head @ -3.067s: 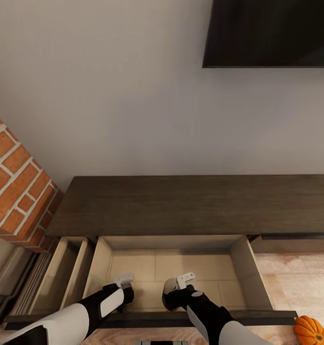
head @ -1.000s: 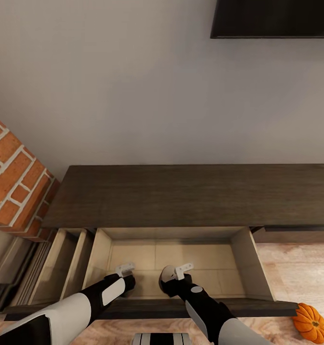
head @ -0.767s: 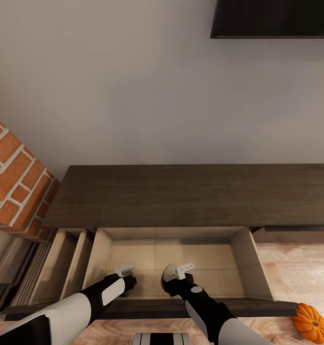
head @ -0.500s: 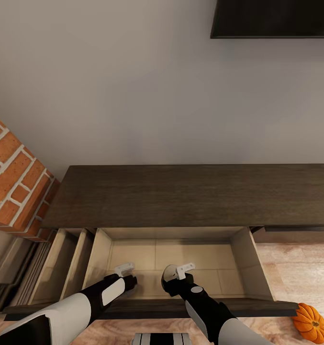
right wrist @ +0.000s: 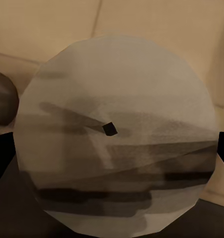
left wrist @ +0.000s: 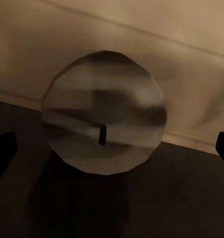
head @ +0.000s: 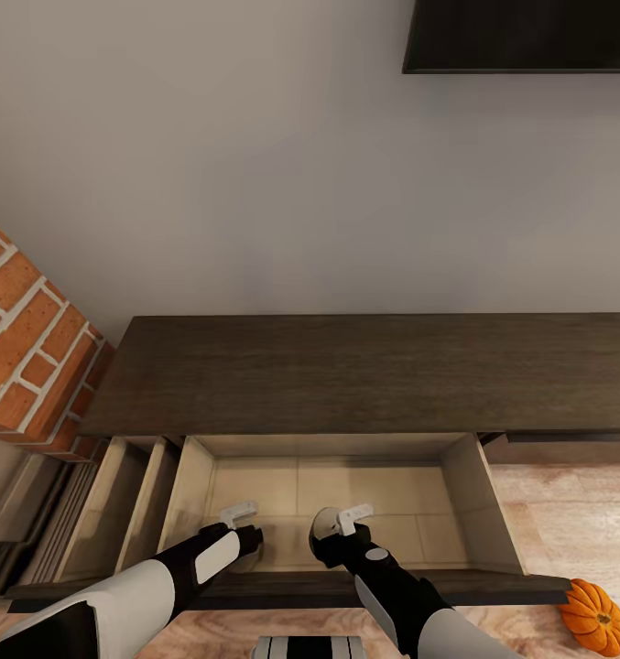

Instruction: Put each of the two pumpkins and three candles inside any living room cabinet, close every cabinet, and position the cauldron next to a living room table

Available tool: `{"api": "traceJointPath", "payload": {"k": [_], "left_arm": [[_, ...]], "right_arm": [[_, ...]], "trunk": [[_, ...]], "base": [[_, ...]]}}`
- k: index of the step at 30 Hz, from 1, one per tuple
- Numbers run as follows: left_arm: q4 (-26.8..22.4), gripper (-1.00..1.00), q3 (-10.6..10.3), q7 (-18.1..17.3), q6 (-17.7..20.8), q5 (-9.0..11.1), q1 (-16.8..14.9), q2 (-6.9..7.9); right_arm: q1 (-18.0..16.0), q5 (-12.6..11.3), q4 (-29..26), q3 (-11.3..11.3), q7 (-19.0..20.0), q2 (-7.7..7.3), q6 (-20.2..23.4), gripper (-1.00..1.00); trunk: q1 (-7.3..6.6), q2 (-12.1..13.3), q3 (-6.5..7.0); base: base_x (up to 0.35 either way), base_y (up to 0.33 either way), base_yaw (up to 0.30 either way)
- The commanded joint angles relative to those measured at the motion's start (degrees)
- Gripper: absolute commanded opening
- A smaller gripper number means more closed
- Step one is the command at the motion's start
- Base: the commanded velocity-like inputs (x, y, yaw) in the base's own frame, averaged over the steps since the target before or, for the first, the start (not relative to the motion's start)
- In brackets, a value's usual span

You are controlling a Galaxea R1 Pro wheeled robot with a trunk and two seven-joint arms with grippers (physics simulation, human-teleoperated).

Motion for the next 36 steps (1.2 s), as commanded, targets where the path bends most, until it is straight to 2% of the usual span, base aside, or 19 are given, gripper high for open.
{"api": "traceJointPath", "payload": {"k": [1, 11, 26, 31, 36], "left_arm": [[-0.02, 1.00, 0.00, 0.00, 0.00, 0.01, 0.00, 0.00], [-0.42, 1.00, 0.00, 0.00, 0.00, 0.01, 0.00, 0.00], [-0.45, 1.00, 0.00, -0.01, 0.00, 0.00, 0.00, 0.00], [-0.45, 1.00, 0.00, -0.02, 0.00, 0.00, 0.00, 0.00], [-0.58, 1.00, 0.00, -0.04, 0.00, 0.00, 0.00, 0.00]], "right_arm": [[-0.01, -0.06, 0.12, -0.01, 0.04, 0.04, 0.02, -1.00], [-0.01, 0.02, 4.05, -0.01, 0.04, 0.04, -0.64, -1.00], [-0.01, 0.00, 4.53, 0.02, 0.04, 0.22, -1.88, -1.00], [-0.01, 0.03, 4.49, 0.07, 0.04, 0.31, -4.66, -1.00], [-0.01, 0.02, 4.49, 0.07, 0.04, 0.29, -5.27, -1.00]], "trunk": [[0.00, 0.00, 0.00], [0.00, 0.00, 0.00], [0.00, 0.00, 0.00], [0.00, 0.00, 0.00], [0.00, 0.00, 0.00]], "base": [[0.000, 0.000, 0.000], [0.000, 0.000, 0.000], [0.000, 0.000, 0.000], [0.000, 0.000, 0.000], [0.000, 0.000, 0.000]]}}
